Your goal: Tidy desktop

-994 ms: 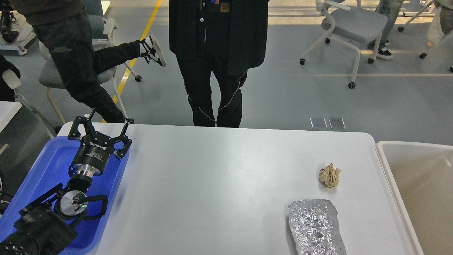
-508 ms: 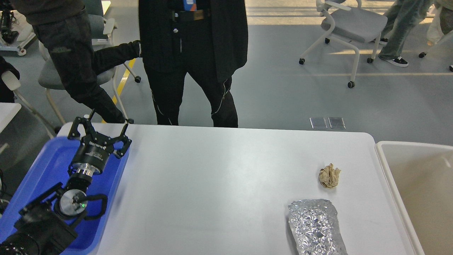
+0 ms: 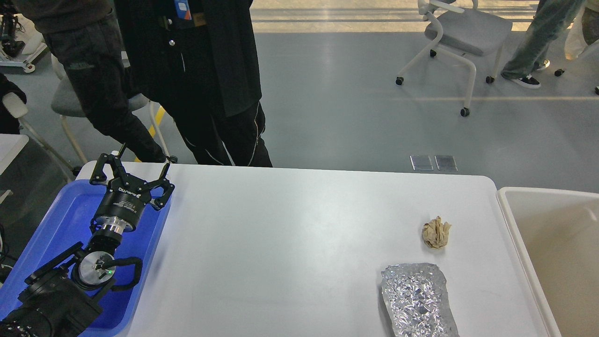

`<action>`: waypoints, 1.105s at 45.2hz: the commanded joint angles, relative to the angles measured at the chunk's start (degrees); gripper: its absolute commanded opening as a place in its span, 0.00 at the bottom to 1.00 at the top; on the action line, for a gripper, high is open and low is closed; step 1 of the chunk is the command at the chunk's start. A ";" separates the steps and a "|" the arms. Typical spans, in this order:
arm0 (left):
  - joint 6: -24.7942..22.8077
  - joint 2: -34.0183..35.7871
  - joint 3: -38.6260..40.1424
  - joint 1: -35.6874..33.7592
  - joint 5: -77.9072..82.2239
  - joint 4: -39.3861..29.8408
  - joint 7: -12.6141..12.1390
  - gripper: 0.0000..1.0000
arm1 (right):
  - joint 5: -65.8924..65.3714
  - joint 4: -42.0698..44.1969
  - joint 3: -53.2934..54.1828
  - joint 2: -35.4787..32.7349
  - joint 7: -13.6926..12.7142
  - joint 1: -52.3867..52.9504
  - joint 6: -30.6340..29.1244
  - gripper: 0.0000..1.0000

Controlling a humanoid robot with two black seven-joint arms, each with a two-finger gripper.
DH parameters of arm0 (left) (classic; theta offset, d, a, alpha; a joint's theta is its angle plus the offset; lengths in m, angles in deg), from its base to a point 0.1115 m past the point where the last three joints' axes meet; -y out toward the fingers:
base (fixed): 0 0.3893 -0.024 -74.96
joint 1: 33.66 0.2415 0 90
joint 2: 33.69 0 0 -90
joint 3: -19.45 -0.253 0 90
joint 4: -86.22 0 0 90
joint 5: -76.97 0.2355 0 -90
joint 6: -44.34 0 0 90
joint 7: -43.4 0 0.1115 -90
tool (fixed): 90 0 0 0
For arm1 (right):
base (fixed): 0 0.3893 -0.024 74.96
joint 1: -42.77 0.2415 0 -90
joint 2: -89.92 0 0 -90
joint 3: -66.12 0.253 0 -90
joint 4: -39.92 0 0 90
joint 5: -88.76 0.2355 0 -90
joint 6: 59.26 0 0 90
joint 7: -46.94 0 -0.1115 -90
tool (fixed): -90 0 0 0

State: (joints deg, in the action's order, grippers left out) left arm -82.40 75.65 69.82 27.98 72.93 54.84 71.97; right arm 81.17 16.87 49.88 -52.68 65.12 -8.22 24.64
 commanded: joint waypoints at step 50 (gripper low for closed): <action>0.00 0.00 0.08 0.06 -0.01 0.00 0.00 1.00 | 2.05 22.96 13.25 23.07 -5.08 -12.29 9.52 0.83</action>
State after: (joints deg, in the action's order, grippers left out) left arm -82.40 75.65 69.88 27.98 72.92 54.84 71.97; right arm 83.01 39.51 61.62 -31.02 60.13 -20.30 29.16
